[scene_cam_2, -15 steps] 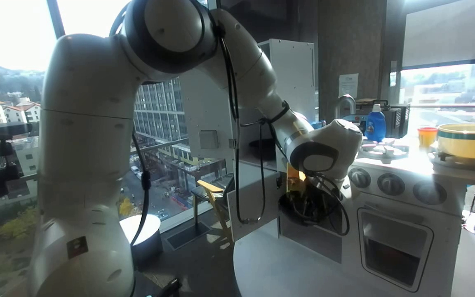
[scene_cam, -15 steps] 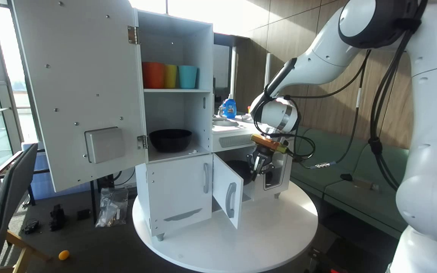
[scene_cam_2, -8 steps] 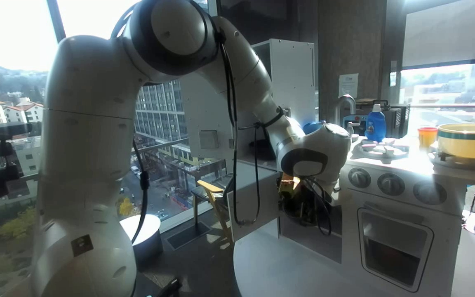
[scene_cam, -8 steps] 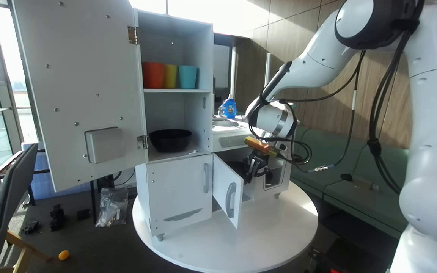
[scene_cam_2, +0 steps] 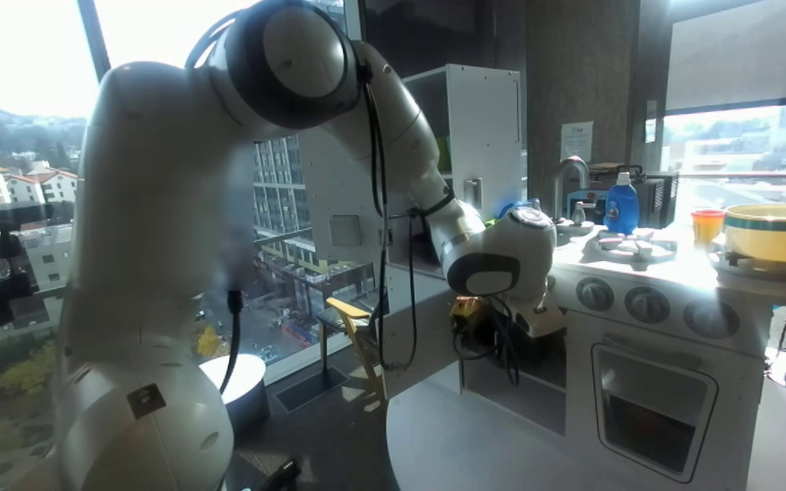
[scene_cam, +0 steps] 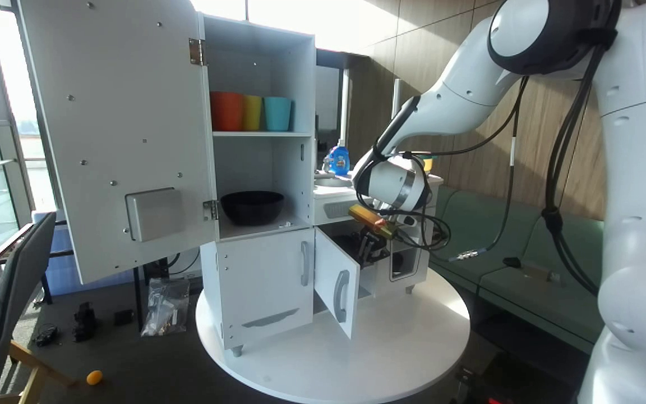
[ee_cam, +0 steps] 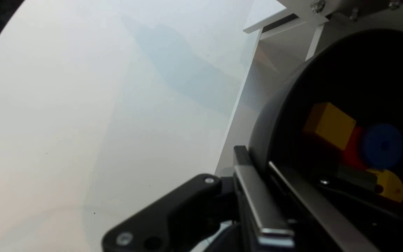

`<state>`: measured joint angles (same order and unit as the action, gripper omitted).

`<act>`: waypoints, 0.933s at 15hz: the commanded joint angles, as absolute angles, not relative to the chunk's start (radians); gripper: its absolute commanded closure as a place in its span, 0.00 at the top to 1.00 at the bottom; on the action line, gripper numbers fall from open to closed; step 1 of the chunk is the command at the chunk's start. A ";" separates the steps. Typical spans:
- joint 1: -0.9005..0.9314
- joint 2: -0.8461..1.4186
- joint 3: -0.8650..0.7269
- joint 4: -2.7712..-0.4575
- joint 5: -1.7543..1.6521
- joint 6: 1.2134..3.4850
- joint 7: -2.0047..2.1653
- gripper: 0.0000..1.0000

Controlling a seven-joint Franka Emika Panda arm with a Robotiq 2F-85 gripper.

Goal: Put the black bowl into the compartment and close the door

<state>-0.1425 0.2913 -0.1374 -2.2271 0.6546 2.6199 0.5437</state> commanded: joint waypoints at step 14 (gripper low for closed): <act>-0.150 0.277 -0.095 -2.233 0.895 2.781 0.548 1.00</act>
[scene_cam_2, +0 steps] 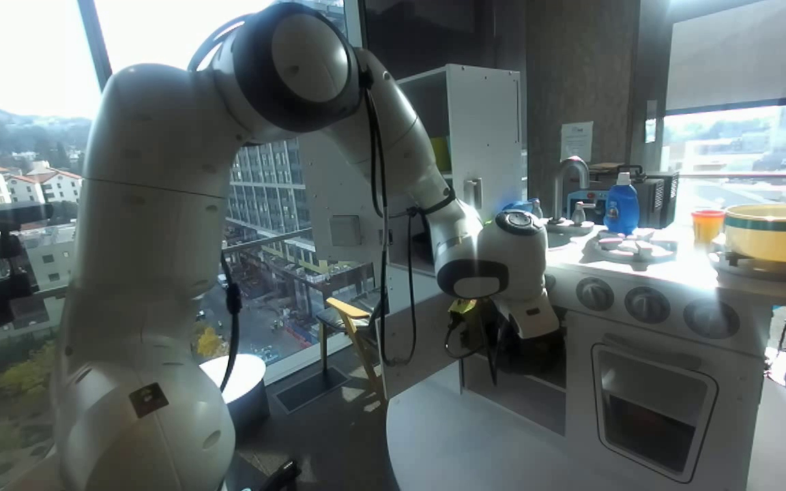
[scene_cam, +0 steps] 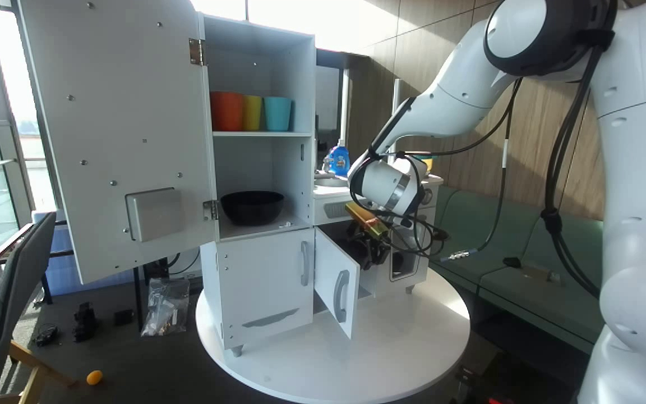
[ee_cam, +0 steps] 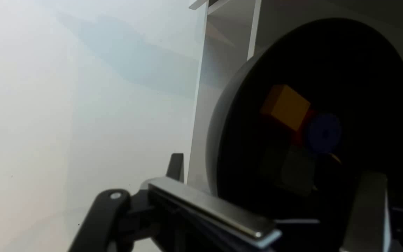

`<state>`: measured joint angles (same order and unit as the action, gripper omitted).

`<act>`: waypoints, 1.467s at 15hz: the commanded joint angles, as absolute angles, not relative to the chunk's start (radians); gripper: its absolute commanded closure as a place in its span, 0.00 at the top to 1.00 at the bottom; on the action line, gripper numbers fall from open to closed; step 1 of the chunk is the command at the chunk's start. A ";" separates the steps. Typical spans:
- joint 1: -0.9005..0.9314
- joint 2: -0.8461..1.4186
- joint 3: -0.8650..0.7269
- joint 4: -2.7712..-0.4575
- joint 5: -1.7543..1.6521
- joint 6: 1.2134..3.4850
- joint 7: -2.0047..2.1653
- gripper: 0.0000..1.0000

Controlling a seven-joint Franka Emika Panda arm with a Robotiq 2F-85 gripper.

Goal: Put the black bowl into the compartment and close the door

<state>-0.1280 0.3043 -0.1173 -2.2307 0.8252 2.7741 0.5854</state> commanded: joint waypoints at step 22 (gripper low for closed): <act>-0.331 0.082 -0.283 -2.379 0.844 2.249 -0.059 1.00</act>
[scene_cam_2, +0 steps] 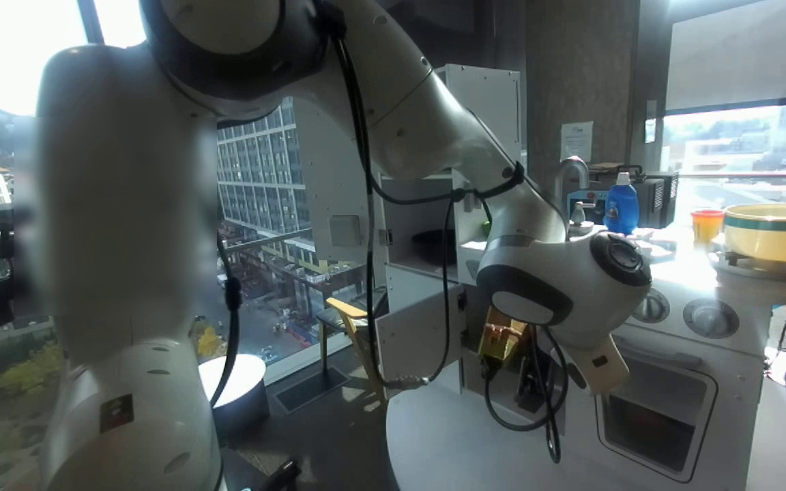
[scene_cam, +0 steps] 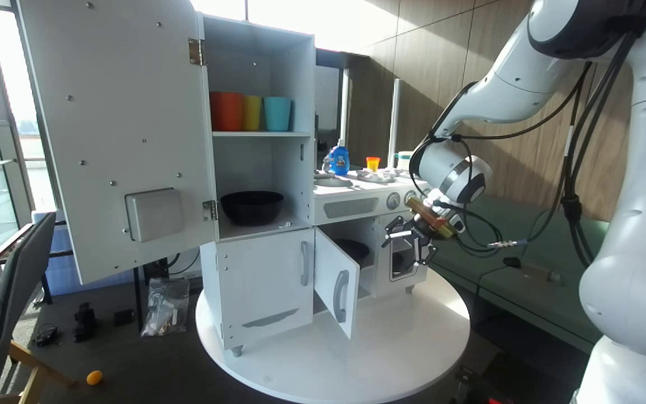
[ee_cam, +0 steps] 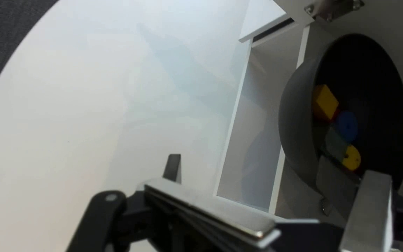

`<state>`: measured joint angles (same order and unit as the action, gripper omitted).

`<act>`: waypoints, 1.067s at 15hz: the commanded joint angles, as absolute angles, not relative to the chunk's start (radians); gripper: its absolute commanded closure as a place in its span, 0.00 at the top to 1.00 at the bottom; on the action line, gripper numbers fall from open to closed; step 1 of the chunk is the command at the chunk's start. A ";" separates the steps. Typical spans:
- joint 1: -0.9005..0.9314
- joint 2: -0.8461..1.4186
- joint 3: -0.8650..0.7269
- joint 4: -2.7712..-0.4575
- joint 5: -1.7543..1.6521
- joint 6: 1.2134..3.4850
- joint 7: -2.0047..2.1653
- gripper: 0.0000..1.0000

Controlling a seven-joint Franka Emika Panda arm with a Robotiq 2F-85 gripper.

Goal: Put the black bowl into the compartment and close the door

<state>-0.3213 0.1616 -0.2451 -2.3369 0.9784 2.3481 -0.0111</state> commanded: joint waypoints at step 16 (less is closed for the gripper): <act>-0.084 -0.501 -0.117 -2.734 0.574 2.365 -0.214 1.00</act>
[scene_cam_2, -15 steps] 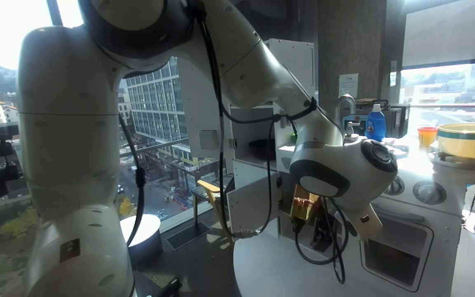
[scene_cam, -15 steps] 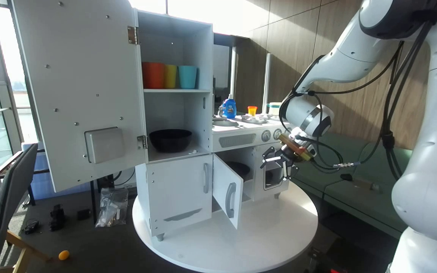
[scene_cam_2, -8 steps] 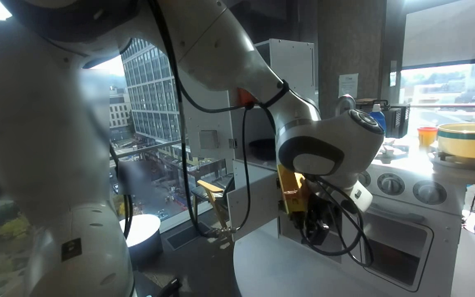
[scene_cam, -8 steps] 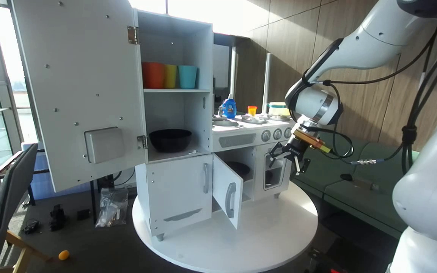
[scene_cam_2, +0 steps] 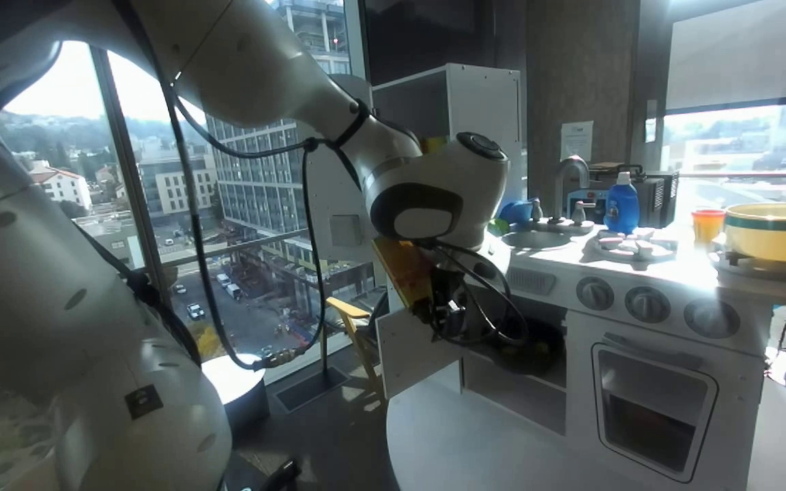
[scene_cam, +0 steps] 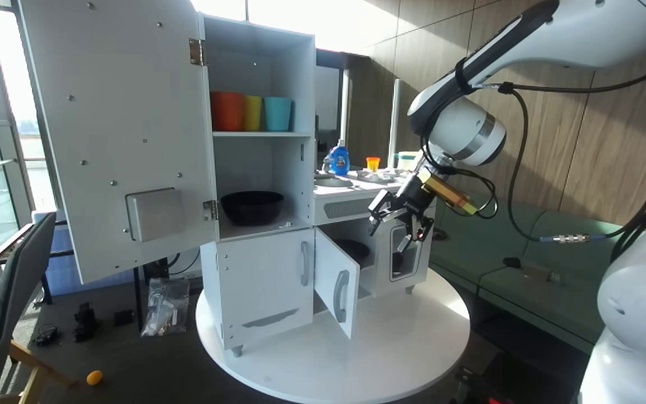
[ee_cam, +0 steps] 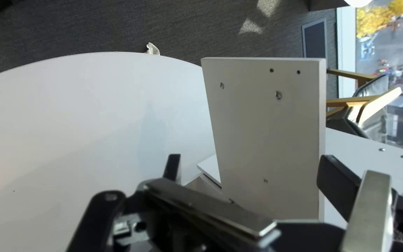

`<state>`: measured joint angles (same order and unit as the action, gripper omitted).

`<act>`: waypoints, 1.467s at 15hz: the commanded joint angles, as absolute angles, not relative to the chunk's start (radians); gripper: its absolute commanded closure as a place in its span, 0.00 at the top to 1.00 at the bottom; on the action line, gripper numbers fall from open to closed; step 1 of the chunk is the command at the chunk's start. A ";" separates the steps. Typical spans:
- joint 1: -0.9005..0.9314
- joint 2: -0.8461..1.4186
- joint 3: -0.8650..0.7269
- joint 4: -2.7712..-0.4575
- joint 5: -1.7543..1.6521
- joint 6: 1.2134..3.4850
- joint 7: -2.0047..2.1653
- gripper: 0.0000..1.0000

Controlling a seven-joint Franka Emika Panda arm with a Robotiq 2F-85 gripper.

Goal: Put the black bowl into the compartment and close the door

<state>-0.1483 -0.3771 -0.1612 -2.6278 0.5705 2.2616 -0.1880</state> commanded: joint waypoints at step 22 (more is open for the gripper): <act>0.007 -0.022 0.368 -2.772 0.662 3.674 -0.378 1.00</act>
<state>-0.0114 -0.0857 0.3493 -2.7723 0.6395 3.5563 -0.3526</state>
